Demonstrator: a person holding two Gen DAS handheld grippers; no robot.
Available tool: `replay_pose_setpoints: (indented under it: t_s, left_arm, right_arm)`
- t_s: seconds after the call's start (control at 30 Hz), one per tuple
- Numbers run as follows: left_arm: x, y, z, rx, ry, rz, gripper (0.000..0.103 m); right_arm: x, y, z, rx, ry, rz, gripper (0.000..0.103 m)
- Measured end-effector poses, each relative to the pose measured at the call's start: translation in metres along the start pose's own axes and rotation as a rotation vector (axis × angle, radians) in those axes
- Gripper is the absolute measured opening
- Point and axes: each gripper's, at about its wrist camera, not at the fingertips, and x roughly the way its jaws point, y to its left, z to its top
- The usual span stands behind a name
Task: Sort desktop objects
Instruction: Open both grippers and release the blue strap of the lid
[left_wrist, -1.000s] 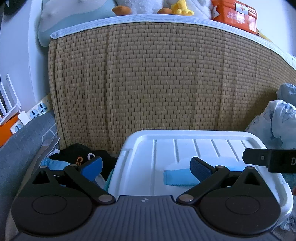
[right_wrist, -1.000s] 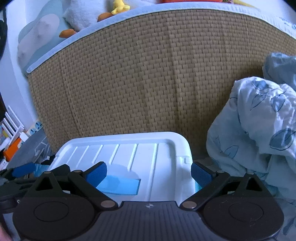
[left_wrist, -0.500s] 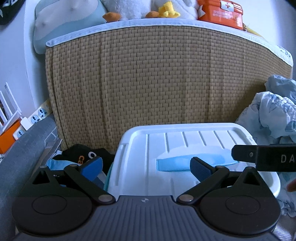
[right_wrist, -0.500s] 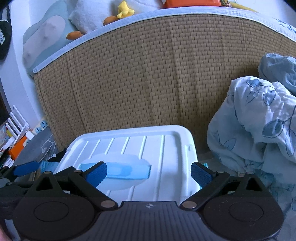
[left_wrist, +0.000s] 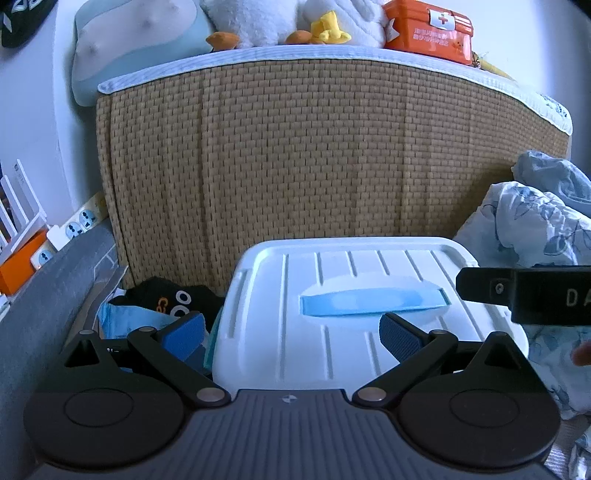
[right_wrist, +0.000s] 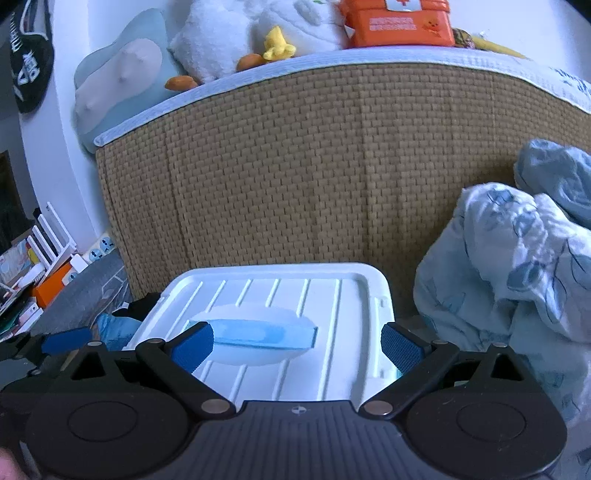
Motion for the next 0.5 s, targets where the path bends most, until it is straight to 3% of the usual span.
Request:
replay_pose_setpoints:
  t_s: [0.5]
  left_arm:
    - [-0.030,-0.004,-0.011,0.036,-0.009,-0.034,0.103]
  right_arm:
    - [-0.018,0.006,-0.017,-0.041,0.014,0.018,0.100]
